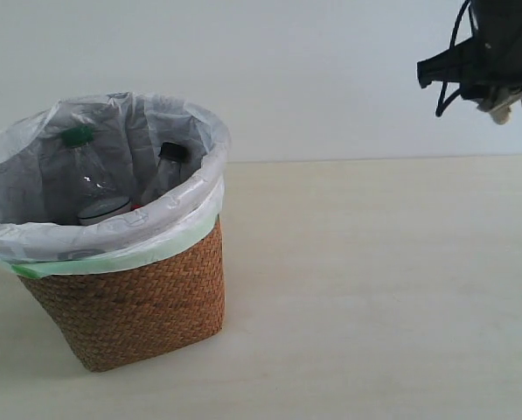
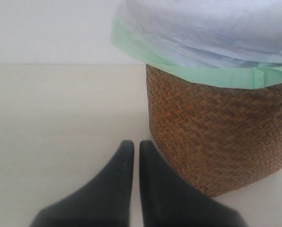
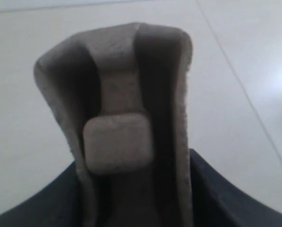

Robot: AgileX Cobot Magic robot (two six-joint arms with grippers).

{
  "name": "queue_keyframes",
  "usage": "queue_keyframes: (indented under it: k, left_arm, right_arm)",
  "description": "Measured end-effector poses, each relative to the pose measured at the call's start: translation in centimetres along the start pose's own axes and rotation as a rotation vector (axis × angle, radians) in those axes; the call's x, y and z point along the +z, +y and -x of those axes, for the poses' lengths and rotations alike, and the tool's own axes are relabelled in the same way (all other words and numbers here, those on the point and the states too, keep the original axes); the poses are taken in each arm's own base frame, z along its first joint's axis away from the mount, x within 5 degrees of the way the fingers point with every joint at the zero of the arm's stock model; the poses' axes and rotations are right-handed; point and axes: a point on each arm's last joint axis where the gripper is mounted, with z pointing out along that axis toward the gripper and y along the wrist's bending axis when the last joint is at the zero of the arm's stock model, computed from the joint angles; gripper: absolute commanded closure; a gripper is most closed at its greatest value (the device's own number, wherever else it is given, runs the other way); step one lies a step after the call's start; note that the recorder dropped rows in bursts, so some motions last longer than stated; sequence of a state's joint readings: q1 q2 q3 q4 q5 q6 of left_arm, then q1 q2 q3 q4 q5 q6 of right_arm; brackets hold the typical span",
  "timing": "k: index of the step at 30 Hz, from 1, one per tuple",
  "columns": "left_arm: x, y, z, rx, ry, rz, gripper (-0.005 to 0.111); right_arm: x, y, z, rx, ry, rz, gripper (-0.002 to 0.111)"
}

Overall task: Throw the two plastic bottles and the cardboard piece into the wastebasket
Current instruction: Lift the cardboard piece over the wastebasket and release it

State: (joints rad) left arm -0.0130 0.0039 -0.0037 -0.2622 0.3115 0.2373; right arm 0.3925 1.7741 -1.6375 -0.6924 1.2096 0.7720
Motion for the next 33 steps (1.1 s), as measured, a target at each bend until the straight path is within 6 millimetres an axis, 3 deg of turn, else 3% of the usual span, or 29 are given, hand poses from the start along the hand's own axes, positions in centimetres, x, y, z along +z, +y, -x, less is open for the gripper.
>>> queue_keyframes:
  k: [5, 8, 9, 11, 13, 14, 15, 18, 21, 30, 33]
  left_arm:
    - [0.0, 0.0, 0.0, 0.000, 0.000, 0.000, 0.103]
    - [0.0, 0.0, 0.0, 0.000, 0.000, 0.000, 0.103]
    - [0.0, 0.0, 0.0, 0.000, 0.000, 0.000, 0.103]
    - [0.0, 0.0, 0.0, 0.000, 0.000, 0.000, 0.103]
    - [0.0, 0.0, 0.0, 0.000, 0.000, 0.000, 0.103]
    - [0.0, 0.0, 0.0, 0.000, 0.000, 0.000, 0.103]
    - [0.0, 0.0, 0.0, 0.000, 0.000, 0.000, 0.103]
    - [0.0, 0.0, 0.0, 0.000, 0.000, 0.000, 0.103]
    - [0.0, 0.0, 0.0, 0.000, 0.000, 0.000, 0.103]
    - [0.0, 0.0, 0.0, 0.000, 0.000, 0.000, 0.103]
    - [0.0, 0.0, 0.0, 0.000, 0.000, 0.000, 0.103]
  right_arm:
    - [-0.2, 3.2, -1.2, 0.039, 0.107, 0.338, 0.108]
    - [-2.8, 6.7, -1.4, 0.026, 0.109, 0.689, 0.104]
    - [-4.1, 7.6, -1.3, 0.019, 0.099, 0.800, 0.096]
    - [-7.9, 9.6, -0.9, 0.011, 0.053, 1.053, 0.070]
    - [-11.4, 10.6, -0.3, 0.019, -0.001, 1.231, 0.025]
    - [-13.0, 10.8, -0.1, 0.024, -0.035, 1.301, 0.008]
    - [-14.5, 10.9, 0.1, 0.027, -0.069, 1.352, 0.005]
    - [-17.2, 10.9, 0.7, 0.039, -0.127, 1.434, 0.010]
    - [-17.6, 10.8, 0.6, 0.017, -0.116, 1.445, 0.010]
    - [-15.9, 10.8, -0.5, -0.133, -0.070, 1.285, 0.012]
    - [-15.1, 10.5, -0.8, -0.176, -0.041, 1.188, 0.028]
